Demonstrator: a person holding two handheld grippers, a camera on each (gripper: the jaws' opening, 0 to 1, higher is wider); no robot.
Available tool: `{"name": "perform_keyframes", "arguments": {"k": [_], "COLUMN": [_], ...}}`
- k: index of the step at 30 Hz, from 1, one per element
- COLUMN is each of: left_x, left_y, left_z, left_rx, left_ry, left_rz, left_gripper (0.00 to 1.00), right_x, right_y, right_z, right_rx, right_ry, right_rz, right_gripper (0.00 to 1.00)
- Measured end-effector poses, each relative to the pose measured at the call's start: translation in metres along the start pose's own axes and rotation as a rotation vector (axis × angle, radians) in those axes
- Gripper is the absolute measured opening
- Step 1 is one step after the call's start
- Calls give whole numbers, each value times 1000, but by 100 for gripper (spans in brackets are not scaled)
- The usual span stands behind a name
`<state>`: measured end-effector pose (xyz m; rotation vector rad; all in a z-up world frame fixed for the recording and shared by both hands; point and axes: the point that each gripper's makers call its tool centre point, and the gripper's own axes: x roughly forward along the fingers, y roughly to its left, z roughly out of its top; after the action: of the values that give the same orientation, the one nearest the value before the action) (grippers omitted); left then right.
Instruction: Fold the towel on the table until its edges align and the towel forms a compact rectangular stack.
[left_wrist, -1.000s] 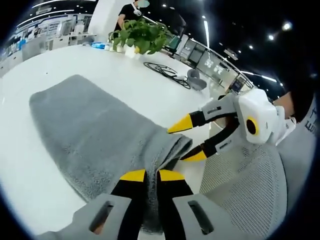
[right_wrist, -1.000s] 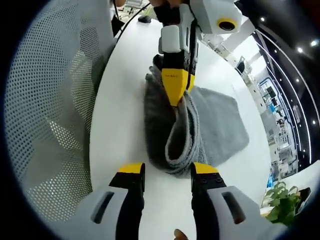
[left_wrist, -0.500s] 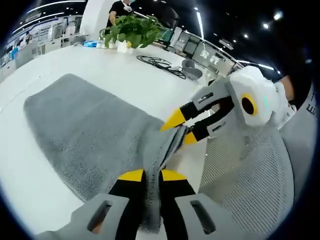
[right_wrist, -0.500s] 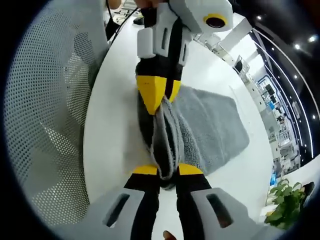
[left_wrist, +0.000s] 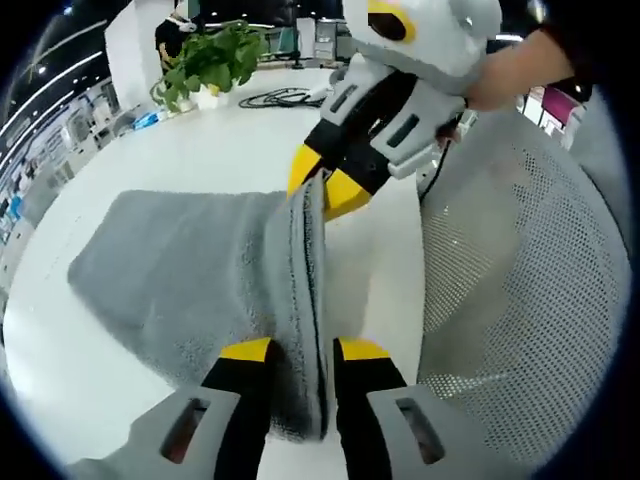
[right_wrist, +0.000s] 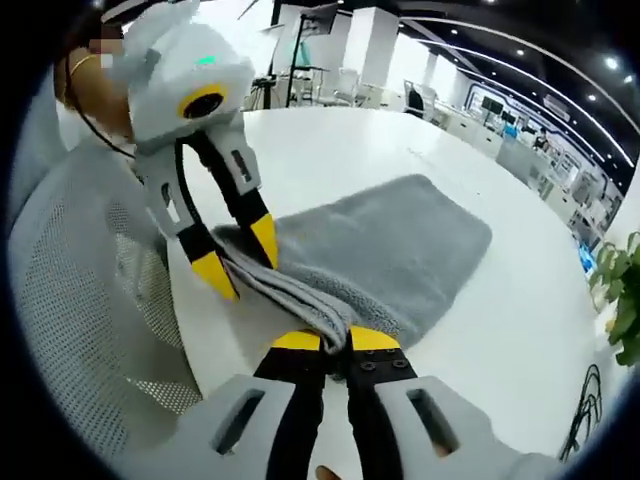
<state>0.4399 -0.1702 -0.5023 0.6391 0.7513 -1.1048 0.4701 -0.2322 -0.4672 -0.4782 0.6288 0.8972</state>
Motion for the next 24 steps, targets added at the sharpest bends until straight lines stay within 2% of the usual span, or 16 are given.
{"name": "perform_keyframes", "arguments": {"k": [3,6,9,13,14,16,19,24], "left_x": [-4,-2,-5,-13,-16,-16,-20,-32], "left_y": [5,13,18,17,18,22,22,18], "left_z": [3,-5,-10,-5,-3,-5,-2,5], "left_rx": [-21,16,90,55,47,32,-23,-47], "left_ry": [-15,9,59,42,30,7,-10,-28], "left_rz": [41,98,172,197,201,198,163,133], "left_gripper": [23,24,22,15,11,9,8,7], "right_x": [-2,-3,-3,-4,-4,-6,-7,-16], "right_y": [-1,-3,-3,-3,-4,-5,-4,-1], "right_z": [5,11,19,23,23,22,20,18], "right_rx": [10,32,50,58,62,74,80,109], "right_ry": [-9,-26,-46,-54,-56,-62,-63,-80], "right_rz": [-12,-18,-19,-23,-25,-26,-21,-32], "right_gripper": [5,4,4,4,4,4,4,4]}}
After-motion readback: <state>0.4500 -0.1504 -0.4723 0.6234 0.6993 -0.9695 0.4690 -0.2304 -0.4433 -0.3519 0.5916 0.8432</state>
